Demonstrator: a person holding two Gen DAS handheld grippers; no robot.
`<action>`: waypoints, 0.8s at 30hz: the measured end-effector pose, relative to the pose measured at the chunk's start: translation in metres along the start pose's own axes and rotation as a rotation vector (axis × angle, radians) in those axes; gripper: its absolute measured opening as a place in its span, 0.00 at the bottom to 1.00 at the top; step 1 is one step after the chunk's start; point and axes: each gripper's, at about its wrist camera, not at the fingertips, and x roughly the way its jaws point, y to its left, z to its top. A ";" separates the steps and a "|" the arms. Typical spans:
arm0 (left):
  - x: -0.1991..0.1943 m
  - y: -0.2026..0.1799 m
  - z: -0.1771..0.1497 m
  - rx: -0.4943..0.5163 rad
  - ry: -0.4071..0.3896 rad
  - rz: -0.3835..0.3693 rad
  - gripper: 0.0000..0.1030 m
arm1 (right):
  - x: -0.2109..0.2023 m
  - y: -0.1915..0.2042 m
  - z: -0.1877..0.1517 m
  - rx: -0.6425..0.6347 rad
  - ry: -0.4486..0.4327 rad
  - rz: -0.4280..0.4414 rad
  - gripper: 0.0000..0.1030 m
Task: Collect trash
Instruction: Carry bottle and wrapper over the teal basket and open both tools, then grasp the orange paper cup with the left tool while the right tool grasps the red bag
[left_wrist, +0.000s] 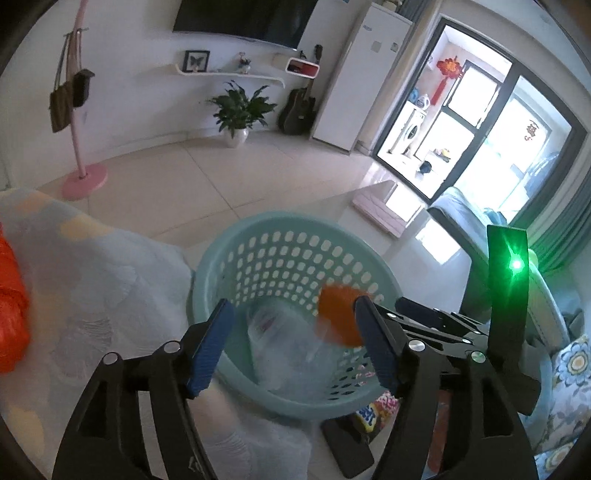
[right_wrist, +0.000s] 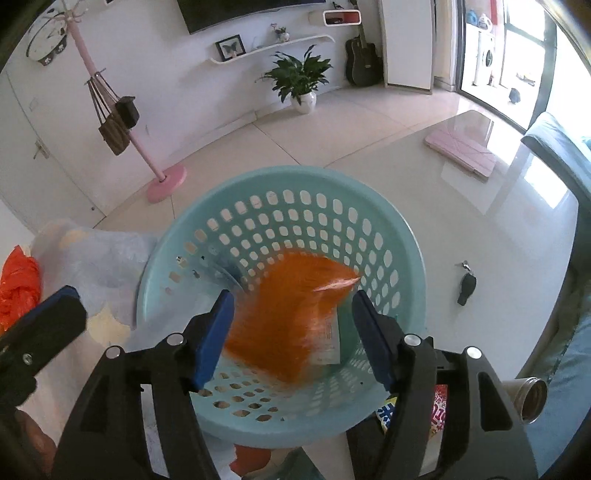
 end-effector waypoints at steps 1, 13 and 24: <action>-0.002 -0.001 -0.001 0.001 -0.004 0.001 0.65 | -0.001 -0.001 0.001 0.002 0.000 -0.005 0.61; -0.054 -0.008 -0.006 0.026 -0.107 -0.005 0.65 | -0.040 0.013 -0.003 -0.029 -0.062 0.029 0.61; -0.172 0.038 -0.017 -0.044 -0.320 0.088 0.65 | -0.100 0.106 -0.008 -0.195 -0.178 0.154 0.61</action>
